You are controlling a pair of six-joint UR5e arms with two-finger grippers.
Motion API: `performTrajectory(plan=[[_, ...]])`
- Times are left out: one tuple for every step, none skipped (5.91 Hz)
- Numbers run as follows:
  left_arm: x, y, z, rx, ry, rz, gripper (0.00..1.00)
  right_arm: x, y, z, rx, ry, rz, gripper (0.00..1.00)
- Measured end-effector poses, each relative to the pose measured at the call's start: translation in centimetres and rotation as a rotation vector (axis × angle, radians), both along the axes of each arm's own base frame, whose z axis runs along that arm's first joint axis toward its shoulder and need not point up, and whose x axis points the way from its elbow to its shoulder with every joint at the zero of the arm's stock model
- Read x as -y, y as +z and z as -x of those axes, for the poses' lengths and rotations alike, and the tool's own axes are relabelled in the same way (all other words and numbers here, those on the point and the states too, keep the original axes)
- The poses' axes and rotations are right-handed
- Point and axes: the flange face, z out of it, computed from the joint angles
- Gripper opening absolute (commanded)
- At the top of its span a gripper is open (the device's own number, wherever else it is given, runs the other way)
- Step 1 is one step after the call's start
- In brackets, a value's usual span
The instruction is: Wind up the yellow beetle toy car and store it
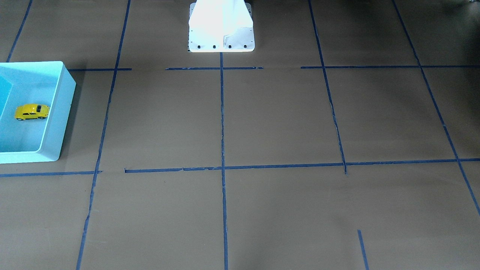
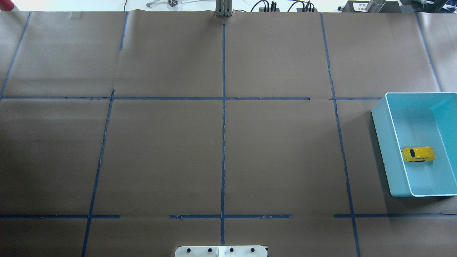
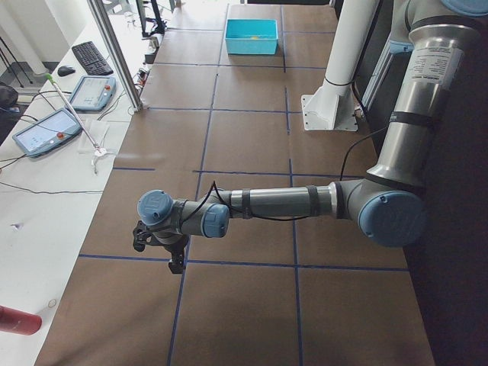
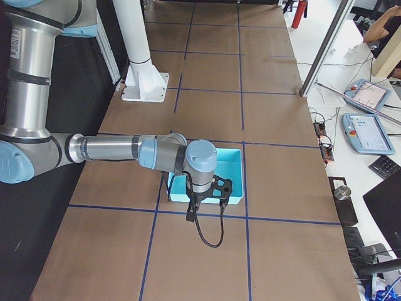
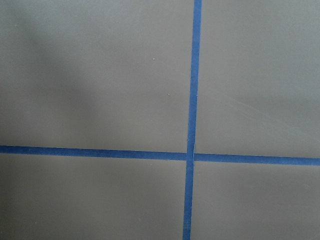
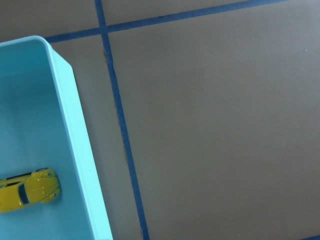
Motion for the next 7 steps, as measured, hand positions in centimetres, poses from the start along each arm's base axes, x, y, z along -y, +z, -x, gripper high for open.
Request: performTrajectory(plan=[[-0.05, 0.06, 0.02, 0.0, 0.0, 0.001, 1.0, -0.01, -0.09, -0.16, 0.0, 0.003, -0.003, 1.0], [-0.07, 0.07, 0.04, 0.0, -0.001, 0.002, 1.0, -0.04, -0.09, -0.38, 0.0, 0.009, -0.003, 1.0], [-0.06, 0.06, 0.04, 0.0, -0.001, 0.002, 1.0, -0.07, -0.01, -0.47, 0.0, 0.012, 0.0, 1.0], [-0.06, 0.07, 0.05, 0.0, -0.001, 0.001, 1.0, -0.1, -0.04, -0.51, 0.001, 0.013, -0.002, 1.0], [-0.06, 0.06, 0.03, 0.0, 0.0, 0.001, 1.0, -0.1, -0.17, -0.51, 0.001, 0.01, -0.006, 1.0], [-0.03, 0.03, 0.0, 0.0, 0.0, 0.0, 1.0, -0.08, -0.26, -0.49, 0.002, 0.009, -0.009, 1.0], [0.03, -0.03, 0.0, 0.0, 0.0, -0.001, 1.0, -0.02, -0.42, -0.48, 0.001, 0.008, -0.013, 1.0]])
